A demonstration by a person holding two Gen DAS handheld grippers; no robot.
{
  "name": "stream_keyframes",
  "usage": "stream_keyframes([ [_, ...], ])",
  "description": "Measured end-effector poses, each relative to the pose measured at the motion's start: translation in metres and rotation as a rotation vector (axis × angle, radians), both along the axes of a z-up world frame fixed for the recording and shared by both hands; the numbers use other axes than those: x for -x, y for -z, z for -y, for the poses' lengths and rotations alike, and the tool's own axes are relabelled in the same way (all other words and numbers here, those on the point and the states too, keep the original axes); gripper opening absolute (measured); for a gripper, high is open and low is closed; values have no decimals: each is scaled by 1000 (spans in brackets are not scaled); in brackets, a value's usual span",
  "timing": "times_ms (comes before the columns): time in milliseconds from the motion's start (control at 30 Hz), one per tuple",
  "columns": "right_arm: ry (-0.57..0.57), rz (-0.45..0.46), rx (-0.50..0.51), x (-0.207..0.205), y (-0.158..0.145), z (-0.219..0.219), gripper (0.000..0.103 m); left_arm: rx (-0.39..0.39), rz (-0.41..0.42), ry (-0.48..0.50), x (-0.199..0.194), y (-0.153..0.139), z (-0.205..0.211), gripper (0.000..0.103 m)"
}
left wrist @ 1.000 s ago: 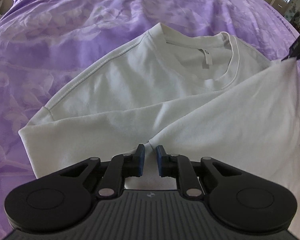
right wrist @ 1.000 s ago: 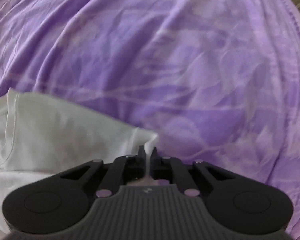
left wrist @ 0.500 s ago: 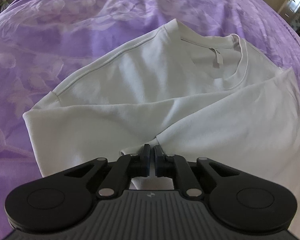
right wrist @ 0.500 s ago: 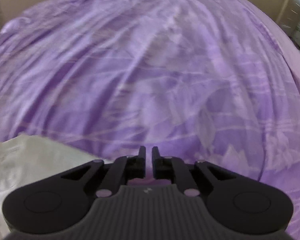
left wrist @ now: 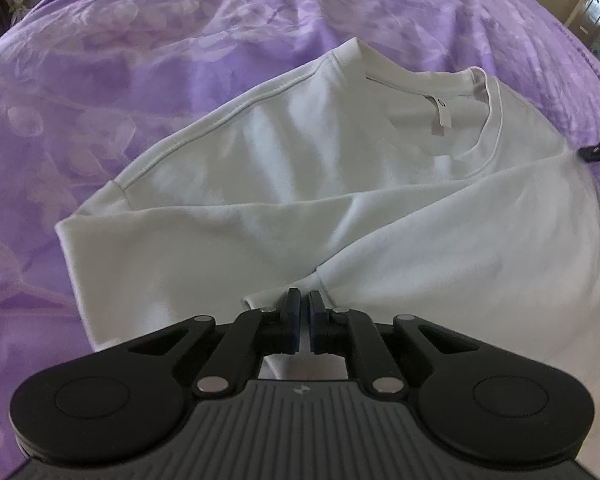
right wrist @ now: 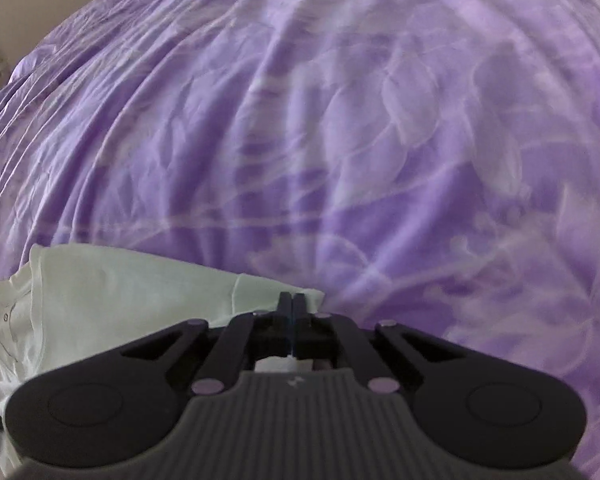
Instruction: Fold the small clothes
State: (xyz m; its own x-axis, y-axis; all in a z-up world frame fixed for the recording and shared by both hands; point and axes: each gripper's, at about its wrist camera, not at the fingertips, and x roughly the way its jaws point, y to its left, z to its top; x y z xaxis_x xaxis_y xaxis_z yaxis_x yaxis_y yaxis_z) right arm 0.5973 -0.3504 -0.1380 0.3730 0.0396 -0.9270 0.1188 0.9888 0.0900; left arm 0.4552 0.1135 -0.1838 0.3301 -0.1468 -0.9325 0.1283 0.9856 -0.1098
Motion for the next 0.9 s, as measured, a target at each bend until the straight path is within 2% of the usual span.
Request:
stream_keyframes([
  [33,-14,11,61,2,-9,-1,5,-10,-4,3,2,-4,-1,9],
  [67,-25,20,89,5,-19,2,6,-24,-7,7,5,-7,-2,9],
  [133,-34,36,68,14,-38,13,6,-75,2,25,13,-17,-5,10],
  [233,-79,70,75,35,-76,19,6,-198,34,32,32,-37,-13,13],
  [333,-130,122,90,68,-124,19,6,-210,94,42,59,-72,-26,13],
  [433,-191,191,100,109,-174,19,6,-239,178,91,92,-118,-27,16],
  [567,-297,310,150,177,-244,17,6,-268,278,207,148,-178,-16,17],
  [600,-330,342,173,198,-261,17,8,-267,295,245,162,-189,-12,17],
  [667,-395,376,242,237,-286,14,20,-285,315,327,192,-209,-1,18],
  [700,-431,383,292,257,-296,13,23,-303,318,360,206,-215,5,18],
  [800,-502,376,400,315,-320,19,24,-380,323,459,250,-224,24,18],
  [900,-552,348,463,367,-340,31,27,-440,294,550,284,-216,37,19],
])
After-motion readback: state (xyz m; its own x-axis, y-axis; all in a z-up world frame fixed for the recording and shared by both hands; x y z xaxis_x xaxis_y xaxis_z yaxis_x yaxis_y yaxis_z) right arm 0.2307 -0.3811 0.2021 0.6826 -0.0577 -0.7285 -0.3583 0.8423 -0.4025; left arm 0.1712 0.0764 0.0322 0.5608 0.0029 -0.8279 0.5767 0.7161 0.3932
